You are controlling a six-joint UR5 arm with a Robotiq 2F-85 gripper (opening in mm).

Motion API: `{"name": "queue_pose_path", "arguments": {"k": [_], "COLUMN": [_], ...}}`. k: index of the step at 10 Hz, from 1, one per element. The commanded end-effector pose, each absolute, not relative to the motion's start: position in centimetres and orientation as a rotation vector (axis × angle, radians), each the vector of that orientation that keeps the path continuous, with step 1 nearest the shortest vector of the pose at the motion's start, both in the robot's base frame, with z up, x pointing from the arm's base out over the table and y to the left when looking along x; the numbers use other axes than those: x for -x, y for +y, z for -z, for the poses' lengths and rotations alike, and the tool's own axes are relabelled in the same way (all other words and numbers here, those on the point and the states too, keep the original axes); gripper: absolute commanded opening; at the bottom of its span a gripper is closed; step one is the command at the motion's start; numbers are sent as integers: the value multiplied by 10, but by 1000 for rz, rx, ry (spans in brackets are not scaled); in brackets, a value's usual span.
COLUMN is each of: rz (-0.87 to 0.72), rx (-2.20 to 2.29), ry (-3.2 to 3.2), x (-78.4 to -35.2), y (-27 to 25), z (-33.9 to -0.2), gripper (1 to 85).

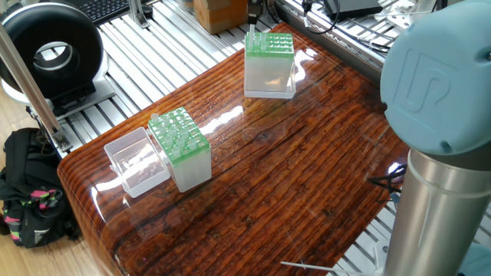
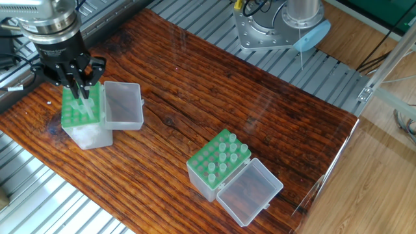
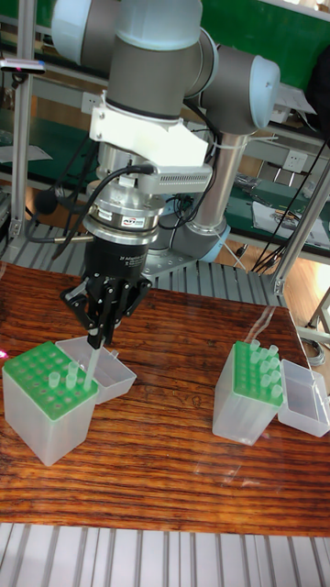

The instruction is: Transfer all large pipette tips from one holder to another

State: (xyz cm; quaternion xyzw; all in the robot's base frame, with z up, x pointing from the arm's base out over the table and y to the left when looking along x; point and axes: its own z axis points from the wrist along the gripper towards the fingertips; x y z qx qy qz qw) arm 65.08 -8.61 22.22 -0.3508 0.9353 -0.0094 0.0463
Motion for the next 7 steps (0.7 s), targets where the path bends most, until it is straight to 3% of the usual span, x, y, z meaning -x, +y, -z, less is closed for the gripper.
{"name": "queue_pose_path", "arguments": {"k": [1, 7], "rz": [16, 6], "rx": [1060, 1046], "ry": [2857, 2861], "x": [-650, -650], "y": [-84, -82], "z": [-227, -229], "gripper": [10, 10]}}
